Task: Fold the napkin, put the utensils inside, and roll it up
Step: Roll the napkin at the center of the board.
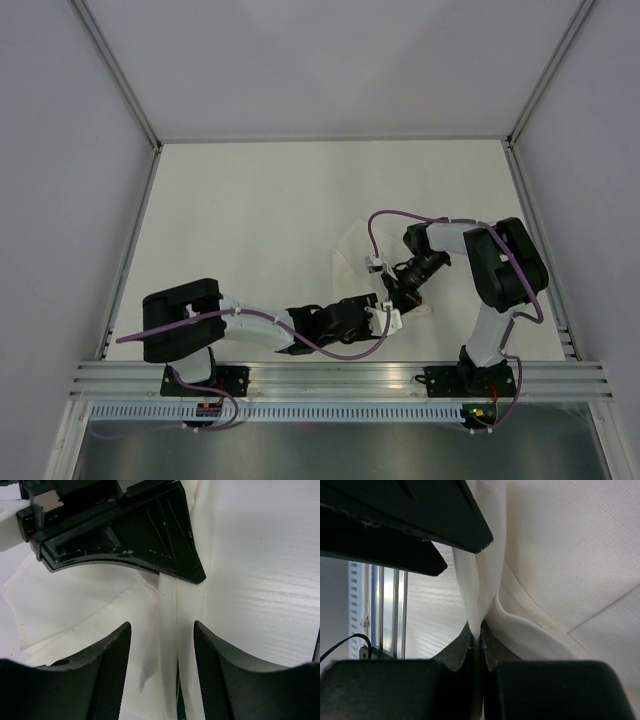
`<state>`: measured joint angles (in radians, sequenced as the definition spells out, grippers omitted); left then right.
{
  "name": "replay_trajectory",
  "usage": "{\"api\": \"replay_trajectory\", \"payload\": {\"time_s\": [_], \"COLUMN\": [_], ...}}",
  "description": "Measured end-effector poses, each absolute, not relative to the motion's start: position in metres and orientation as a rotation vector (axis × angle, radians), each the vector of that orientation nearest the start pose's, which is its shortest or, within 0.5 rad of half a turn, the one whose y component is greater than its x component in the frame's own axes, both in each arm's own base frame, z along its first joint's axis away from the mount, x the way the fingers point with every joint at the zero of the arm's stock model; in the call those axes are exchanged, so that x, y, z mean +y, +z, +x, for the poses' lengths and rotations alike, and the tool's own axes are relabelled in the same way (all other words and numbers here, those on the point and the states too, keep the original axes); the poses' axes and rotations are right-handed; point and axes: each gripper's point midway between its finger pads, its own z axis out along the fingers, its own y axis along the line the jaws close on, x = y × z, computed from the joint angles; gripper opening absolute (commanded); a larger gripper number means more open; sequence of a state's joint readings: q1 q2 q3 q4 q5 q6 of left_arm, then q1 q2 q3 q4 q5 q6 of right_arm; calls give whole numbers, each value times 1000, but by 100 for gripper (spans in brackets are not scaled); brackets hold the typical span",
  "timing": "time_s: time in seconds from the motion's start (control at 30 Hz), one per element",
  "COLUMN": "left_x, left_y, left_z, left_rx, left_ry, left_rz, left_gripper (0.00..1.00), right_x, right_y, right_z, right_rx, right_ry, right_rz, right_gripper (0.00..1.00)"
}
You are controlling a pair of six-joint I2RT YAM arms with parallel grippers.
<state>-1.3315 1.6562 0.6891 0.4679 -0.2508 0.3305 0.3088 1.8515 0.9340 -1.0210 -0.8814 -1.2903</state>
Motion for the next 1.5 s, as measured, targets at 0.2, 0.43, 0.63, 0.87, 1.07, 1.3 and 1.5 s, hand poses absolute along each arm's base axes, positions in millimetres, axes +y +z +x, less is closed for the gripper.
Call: {"api": "replay_trajectory", "payload": {"time_s": [0.2, 0.43, 0.63, 0.87, 1.07, 1.3, 1.5], "left_x": [-400, -403, -409, -417, -425, -429, -431], "left_y": [57, 38, 28, 21, 19, 18, 19], "left_z": [152, 151, 151, 151, 149, 149, 154], "left_rx": [1472, 1447, 1443, 1466, 1525, 1644, 1752], "left_ry": [-347, -309, -314, -366, -457, -638, -816], "left_rz": [1498, 1591, 1618, 1644, 1638, 1594, 1515], "left_gripper": [61, 61, 54, 24, 10, 2, 2], "right_x": [166, 165, 165, 162, 157, 154, 153], "right_y": [11, 11, 11, 11, 11, 13, 24], "right_z": [159, 159, 159, 160, 160, 160, 176], "right_rx": [2093, 2124, 2143, 2163, 2201, 2236, 2218], "right_ry": [1390, 1417, 1439, 1446, 1451, 1456, 1362], "right_rz": [-1743, -1713, -1693, -1680, -1667, -1637, -1582], "right_gripper": [0, 0, 0, 0, 1, 36, 58]}}
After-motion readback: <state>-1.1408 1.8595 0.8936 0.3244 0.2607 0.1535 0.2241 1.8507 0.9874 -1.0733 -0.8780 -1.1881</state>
